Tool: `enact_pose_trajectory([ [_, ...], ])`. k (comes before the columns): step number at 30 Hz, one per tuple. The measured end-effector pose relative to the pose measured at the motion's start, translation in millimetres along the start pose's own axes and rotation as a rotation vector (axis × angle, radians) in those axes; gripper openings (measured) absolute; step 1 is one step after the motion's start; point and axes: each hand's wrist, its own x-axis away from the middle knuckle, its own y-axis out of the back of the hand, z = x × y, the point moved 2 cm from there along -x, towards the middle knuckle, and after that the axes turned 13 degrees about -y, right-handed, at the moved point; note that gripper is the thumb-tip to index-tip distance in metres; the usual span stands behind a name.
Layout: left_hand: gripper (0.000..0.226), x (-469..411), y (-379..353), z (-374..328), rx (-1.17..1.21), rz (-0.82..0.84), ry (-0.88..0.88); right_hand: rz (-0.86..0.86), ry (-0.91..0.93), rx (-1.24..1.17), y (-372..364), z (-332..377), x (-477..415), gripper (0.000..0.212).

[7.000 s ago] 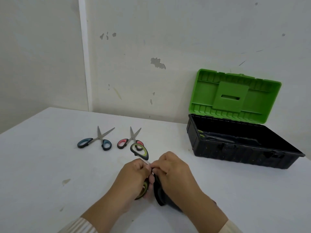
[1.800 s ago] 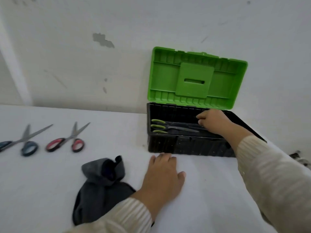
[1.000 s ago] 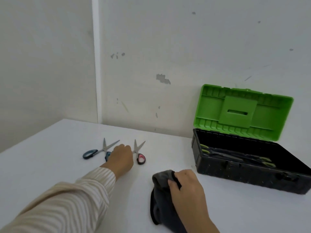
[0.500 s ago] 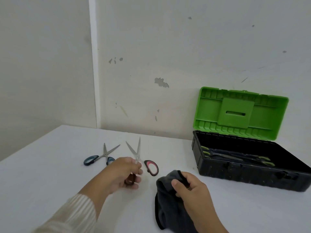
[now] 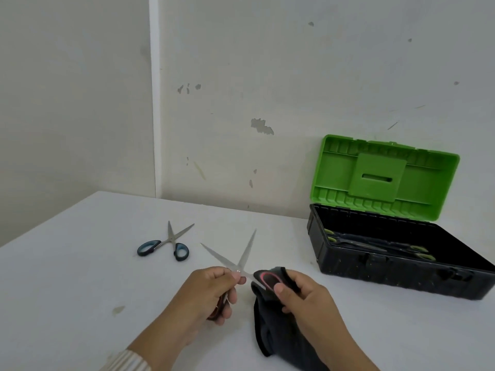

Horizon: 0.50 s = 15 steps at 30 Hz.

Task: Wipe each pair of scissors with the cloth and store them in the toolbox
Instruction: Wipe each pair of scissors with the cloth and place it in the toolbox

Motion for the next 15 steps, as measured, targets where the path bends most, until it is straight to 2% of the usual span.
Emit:
enact_pose_trajectory([
  [2,0.022,1.0,1.6,-1.4,-0.072,0.051,0.014,-0.035,-0.058,-0.180,9.2,-0.7,-3.9,0.013],
  [3,0.022,1.8,1.8,-1.9,-0.104,0.085,0.025,-0.073,-0.091,-0.282,15.3,-0.6,-6.0,0.016],
  [5,0.021,3.2,0.0,-1.6,-0.159,0.141,0.043,-0.149,-0.031,-0.339,24.3,2.9,-6.2,0.024],
  [7,0.021,4.2,-4.8,-0.4,-0.205,0.164,0.044,-0.231,0.200,-0.095,21.9,11.9,1.9,0.024],
  [9,0.021,5.2,-10.9,0.7,-0.226,0.174,0.027,-0.217,0.444,0.294,5.1,20.9,12.5,0.021],
  [11,0.021,7.1,-15.9,0.6,-0.243,0.178,0.007,-0.138,0.500,0.562,-12.6,17.6,11.8,0.026],
  [13,0.025,9.3,-19.4,-0.5,-0.277,0.183,-0.019,-0.162,0.448,0.575,-13.8,14.1,4.5,0.027],
  [15,0.029,11.2,-22.1,-1.9,-0.306,0.193,-0.041,-0.229,0.424,0.501,-9.7,11.5,0.2,0.018],
])
